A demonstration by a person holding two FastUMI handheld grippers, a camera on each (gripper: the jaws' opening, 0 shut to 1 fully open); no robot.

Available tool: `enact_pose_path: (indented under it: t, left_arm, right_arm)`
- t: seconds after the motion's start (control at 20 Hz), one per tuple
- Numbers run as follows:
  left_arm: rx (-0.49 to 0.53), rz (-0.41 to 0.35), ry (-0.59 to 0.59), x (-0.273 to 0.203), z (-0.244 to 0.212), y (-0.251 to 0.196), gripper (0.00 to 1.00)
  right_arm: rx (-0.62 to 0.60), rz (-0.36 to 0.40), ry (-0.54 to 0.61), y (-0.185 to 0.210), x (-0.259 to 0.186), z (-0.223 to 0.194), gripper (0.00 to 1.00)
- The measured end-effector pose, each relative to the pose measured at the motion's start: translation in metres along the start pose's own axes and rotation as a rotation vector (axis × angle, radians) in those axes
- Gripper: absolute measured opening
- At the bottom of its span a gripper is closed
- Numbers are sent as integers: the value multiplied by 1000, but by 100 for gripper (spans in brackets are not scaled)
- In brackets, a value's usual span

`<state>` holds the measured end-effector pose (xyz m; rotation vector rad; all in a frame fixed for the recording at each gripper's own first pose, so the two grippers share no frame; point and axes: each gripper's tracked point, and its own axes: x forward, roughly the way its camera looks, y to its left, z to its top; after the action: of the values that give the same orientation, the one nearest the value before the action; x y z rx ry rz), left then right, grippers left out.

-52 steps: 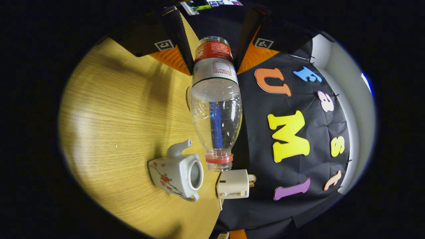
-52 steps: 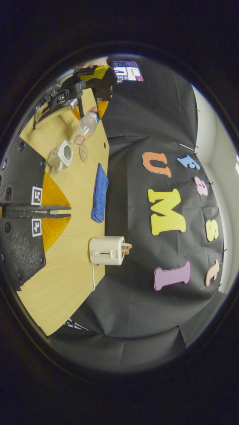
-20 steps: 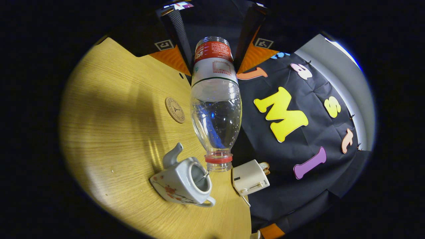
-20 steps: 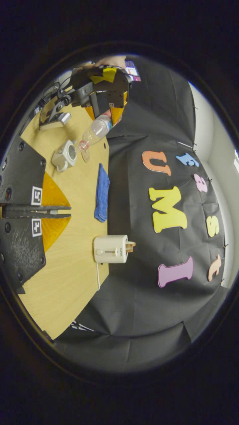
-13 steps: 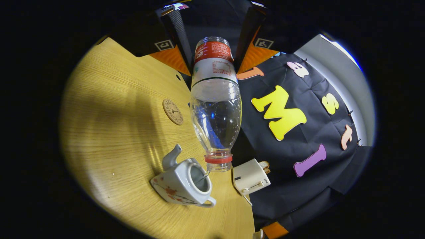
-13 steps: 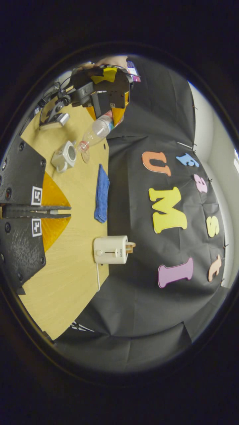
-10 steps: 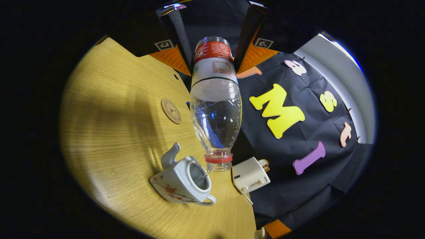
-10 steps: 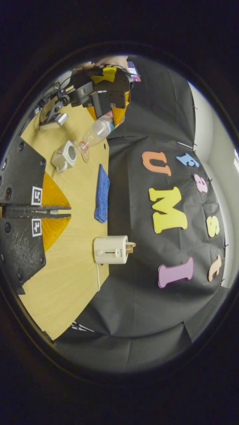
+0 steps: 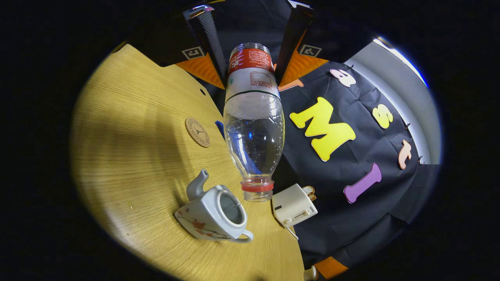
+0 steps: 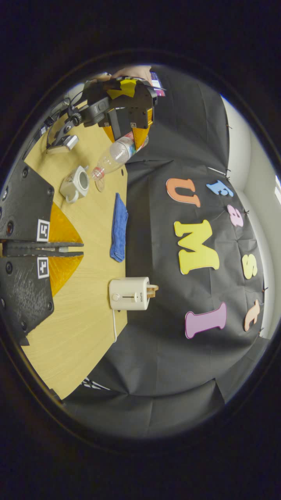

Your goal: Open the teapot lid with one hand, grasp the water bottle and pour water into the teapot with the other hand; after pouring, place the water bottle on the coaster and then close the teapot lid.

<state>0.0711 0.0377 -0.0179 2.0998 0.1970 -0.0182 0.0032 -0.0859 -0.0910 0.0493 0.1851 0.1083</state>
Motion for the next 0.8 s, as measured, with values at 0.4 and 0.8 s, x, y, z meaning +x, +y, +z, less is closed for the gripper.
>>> enact_pose_path:
  t: [0.4,0.8]
  left_arm:
    - [-8,-2,-3,1,0,0,77]
    - [-217,-108,-34,8,2,-33,72]
  right_arm:
    - [-1,-2,-1,-2,-1,2,0]
    - [12,-13,-6,-4,-2,5,0]
